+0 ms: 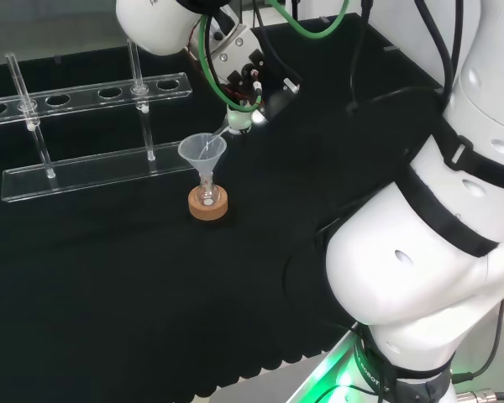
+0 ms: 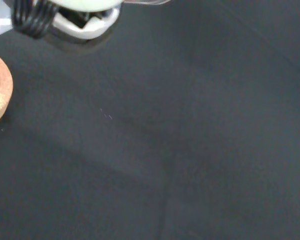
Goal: Pour all the NaCl from the weighing funnel into the round-bottom flask.
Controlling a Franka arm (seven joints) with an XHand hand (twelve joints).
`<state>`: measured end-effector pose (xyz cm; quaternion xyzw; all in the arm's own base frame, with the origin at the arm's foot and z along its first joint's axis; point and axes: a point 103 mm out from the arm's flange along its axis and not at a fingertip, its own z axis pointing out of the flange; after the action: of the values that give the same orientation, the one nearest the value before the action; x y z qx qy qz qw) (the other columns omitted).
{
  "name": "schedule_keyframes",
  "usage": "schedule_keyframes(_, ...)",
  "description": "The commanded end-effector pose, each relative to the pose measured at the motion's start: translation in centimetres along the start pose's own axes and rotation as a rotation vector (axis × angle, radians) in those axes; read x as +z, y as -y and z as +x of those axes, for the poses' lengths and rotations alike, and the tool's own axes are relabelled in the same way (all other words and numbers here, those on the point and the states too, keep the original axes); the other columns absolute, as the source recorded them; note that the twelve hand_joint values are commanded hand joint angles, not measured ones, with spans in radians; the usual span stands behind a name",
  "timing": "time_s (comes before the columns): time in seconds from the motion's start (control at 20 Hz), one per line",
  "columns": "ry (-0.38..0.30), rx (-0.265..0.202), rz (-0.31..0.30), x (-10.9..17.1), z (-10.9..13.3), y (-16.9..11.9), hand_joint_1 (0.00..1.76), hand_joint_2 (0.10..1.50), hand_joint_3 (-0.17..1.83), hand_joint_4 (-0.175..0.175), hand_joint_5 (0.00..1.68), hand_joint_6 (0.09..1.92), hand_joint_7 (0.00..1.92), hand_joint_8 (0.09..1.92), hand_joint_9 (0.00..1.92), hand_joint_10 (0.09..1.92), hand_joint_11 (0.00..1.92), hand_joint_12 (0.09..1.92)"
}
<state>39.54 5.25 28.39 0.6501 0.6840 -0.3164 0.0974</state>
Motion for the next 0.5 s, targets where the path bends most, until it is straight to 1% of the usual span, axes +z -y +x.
schedule_keyframes(0.05, 0.024, 0.001, 0.004, -0.26, 0.17, -0.03, 1.1, 0.7, 0.6, 0.175, 1.22, 0.74, 0.64, 0.64, 0.98, 0.34, 0.74, 1.1)
schedule_keyframes(0.5, 0.06, -0.001, 0.002, -0.85, 0.52, 0.05, 1.1, 0.7, 0.6, 0.175, 1.22, 0.74, 0.64, 0.64, 0.98, 0.34, 0.74, 1.09)
